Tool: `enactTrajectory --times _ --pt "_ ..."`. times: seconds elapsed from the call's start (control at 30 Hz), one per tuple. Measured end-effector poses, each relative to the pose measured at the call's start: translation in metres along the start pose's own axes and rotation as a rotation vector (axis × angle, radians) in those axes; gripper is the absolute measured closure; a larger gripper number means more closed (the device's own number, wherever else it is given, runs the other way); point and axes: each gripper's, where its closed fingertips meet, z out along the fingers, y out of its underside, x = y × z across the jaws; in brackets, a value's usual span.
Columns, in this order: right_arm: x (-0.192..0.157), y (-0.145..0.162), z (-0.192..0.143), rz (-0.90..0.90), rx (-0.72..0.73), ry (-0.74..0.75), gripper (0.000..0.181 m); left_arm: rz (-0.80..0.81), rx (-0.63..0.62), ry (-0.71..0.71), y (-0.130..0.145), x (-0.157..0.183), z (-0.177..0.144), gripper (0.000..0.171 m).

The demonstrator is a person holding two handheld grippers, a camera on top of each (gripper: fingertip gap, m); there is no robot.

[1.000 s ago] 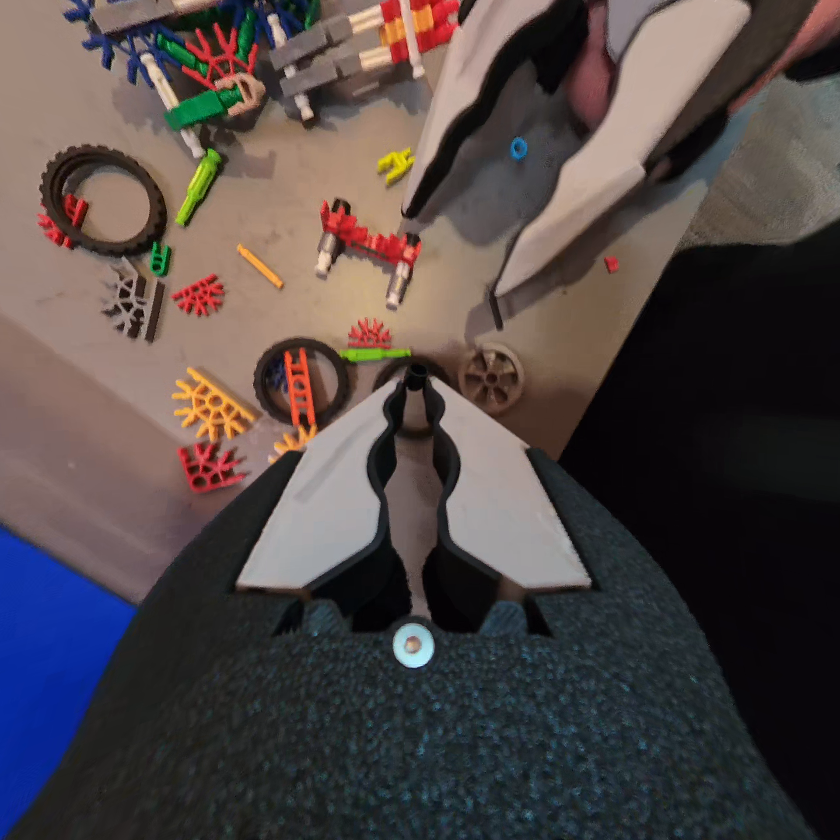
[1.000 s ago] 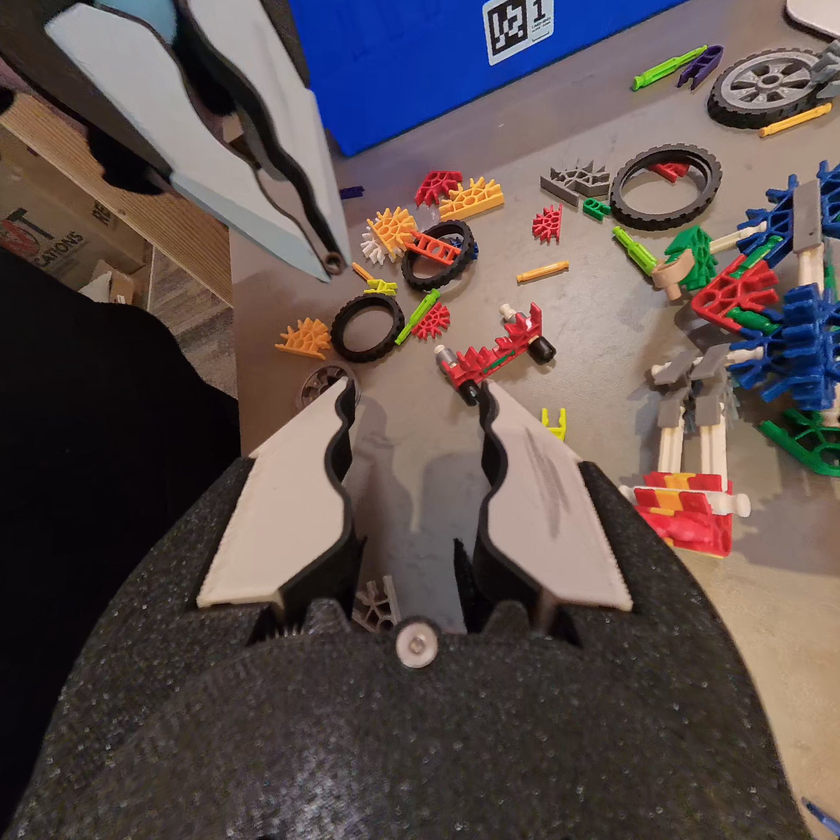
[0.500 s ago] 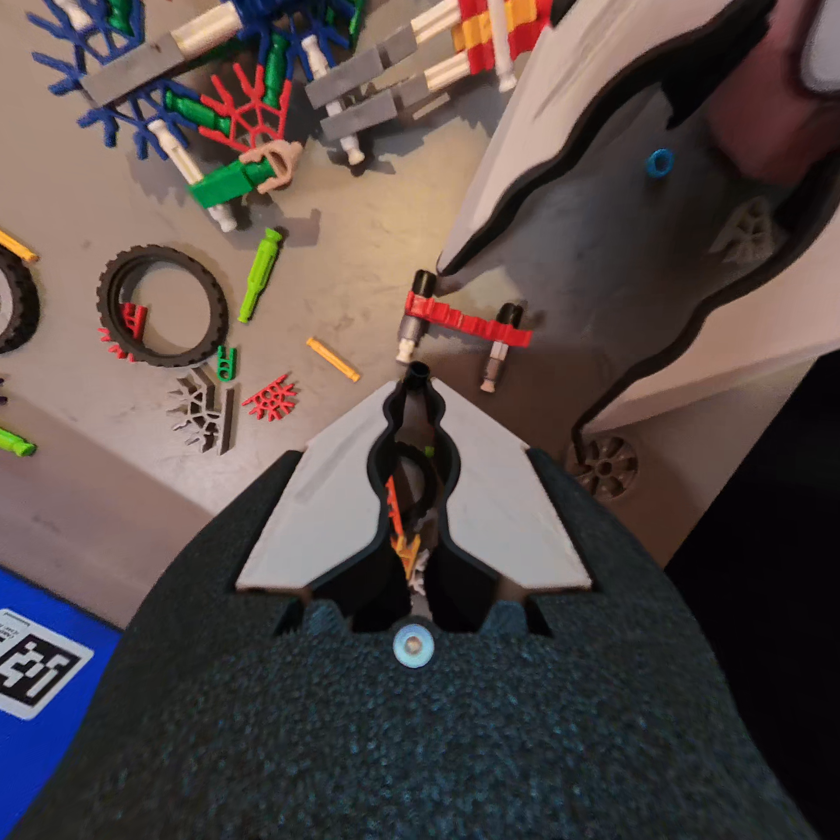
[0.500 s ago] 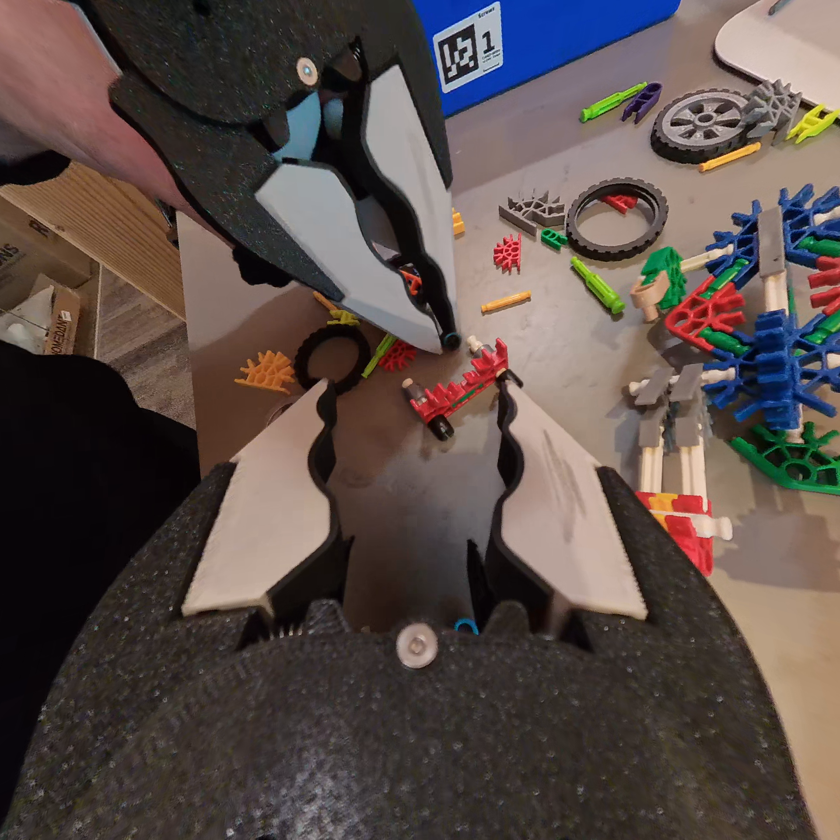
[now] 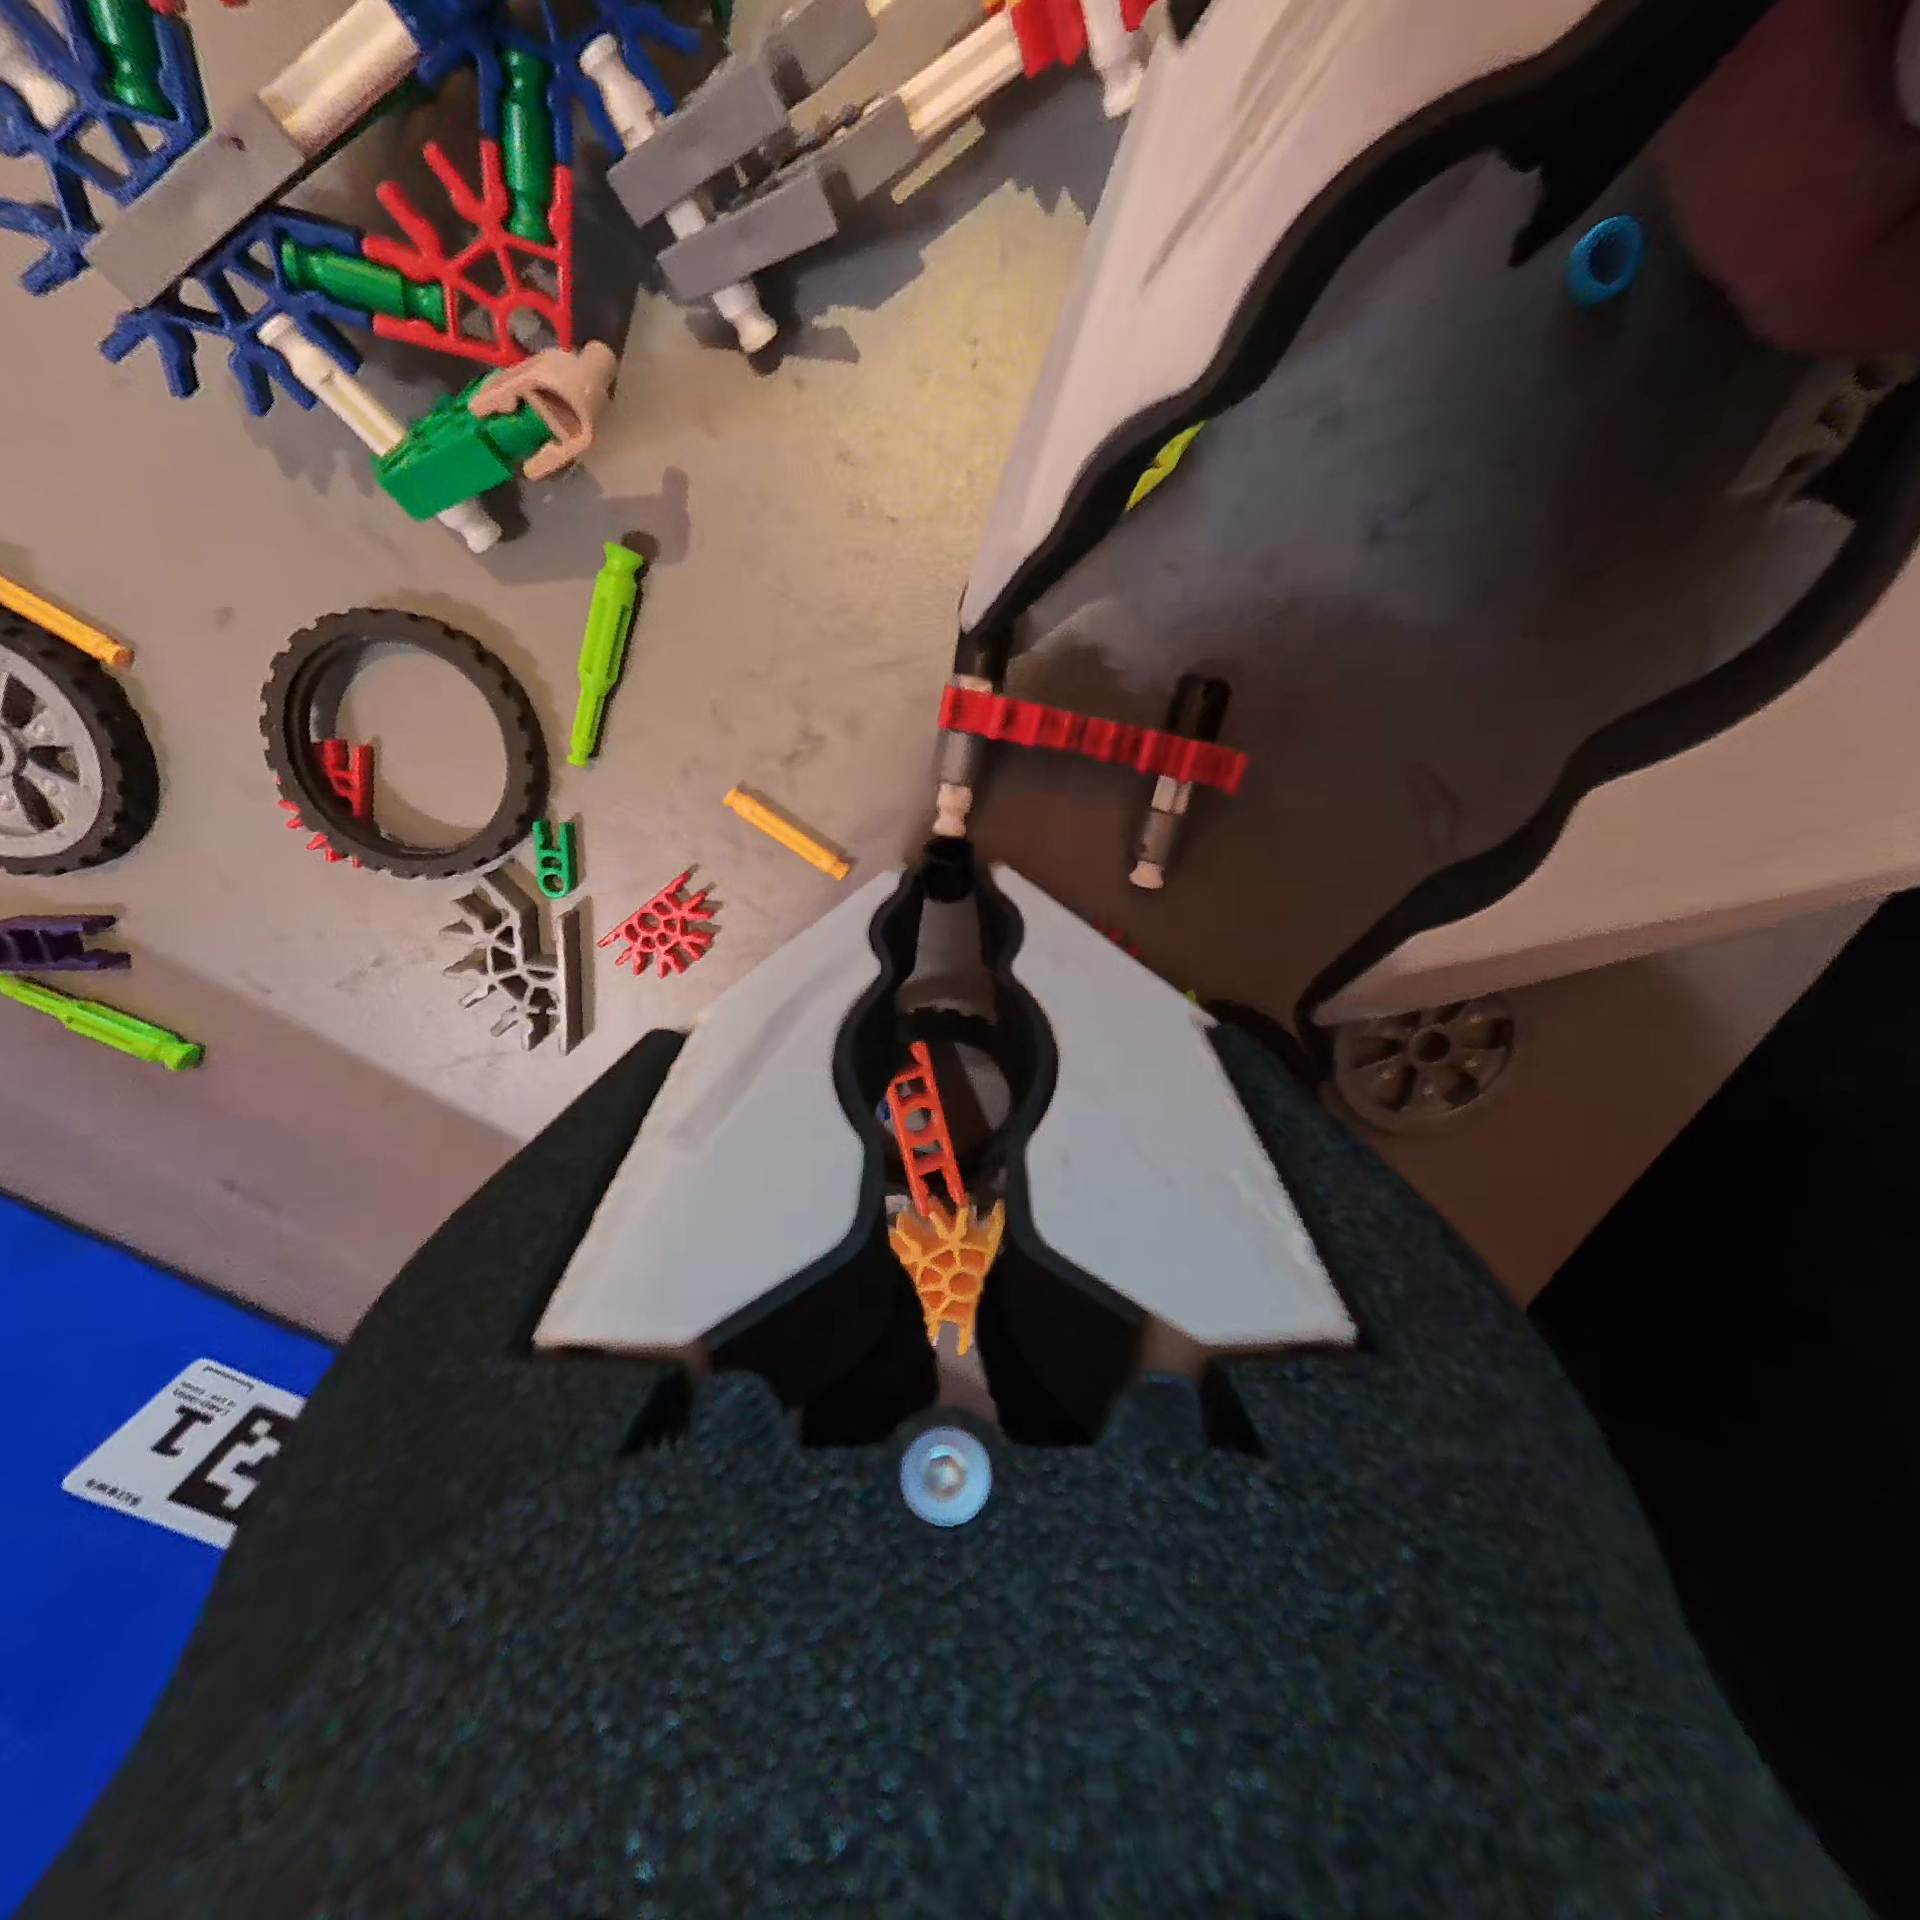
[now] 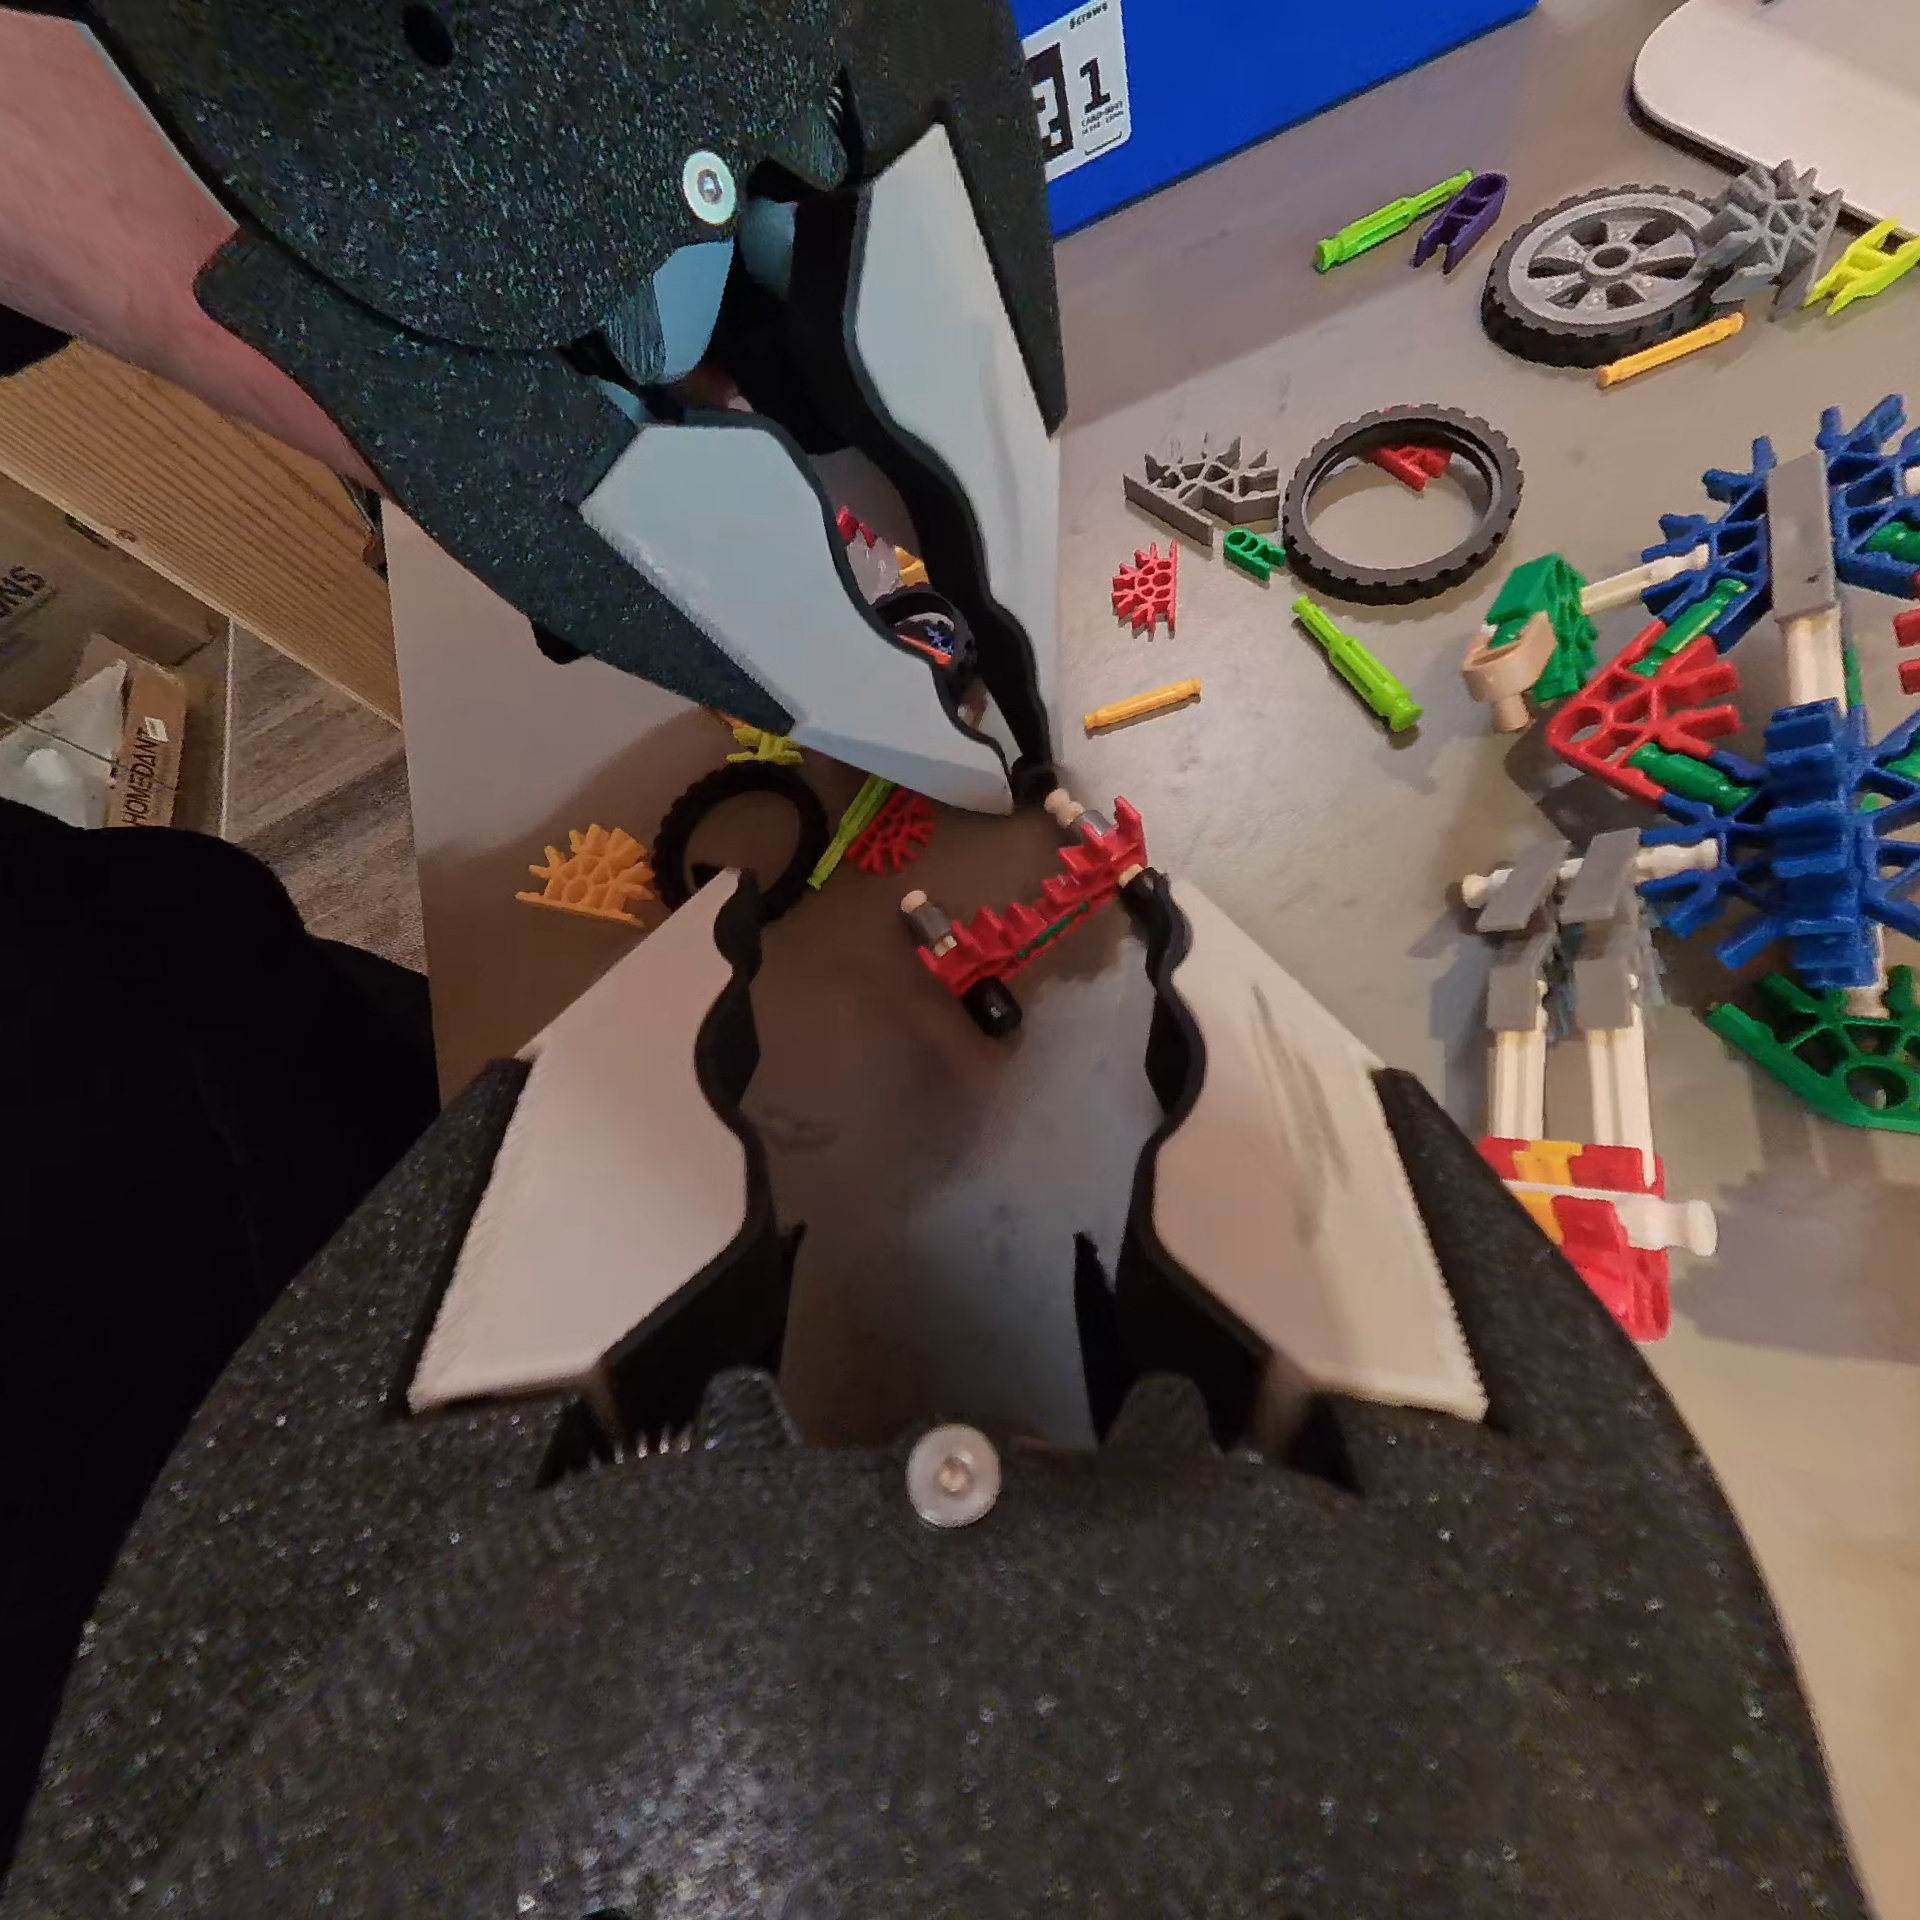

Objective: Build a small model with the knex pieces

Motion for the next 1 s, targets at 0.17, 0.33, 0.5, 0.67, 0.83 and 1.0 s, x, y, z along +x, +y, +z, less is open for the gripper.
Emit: enactTrajectory --times 0.17,0.33,0.5,0.67,0.83,1.0 --pt "-0.001 0.001 0.0 0.003 0.001 -0.005 0.107 -0.044 0.045 0.037 -0.002 0.002 -0.003 0.157" --pt "-0.001 0.002 0.0 0.002 0.0 -0.002 0.107 -0.05 0.041 0.061 0.005 0.001 -0.002 0.158" --pt "-0.002 0.003 0.0 0.0 -0.001 -0.003 0.107 -0.062 0.085 0.074 0.0 0.006 -0.004 0.156" --pt "-0.002 0.004 0.0 0.006 0.0 -0.008 0.108 -0.06 0.103 0.059 -0.003 0.009 0.0 0.159" --pt "-0.003 0.004 0.0 0.008 0.0 -0.009 0.108 -0.072 0.125 0.052 -0.005 0.006 0.0 0.165" --pt "-0.002 0.004 0.0 0.011 0.0 -0.009 0.108 -0.07 0.115 0.047 -0.001 0.003 -0.001 0.164"
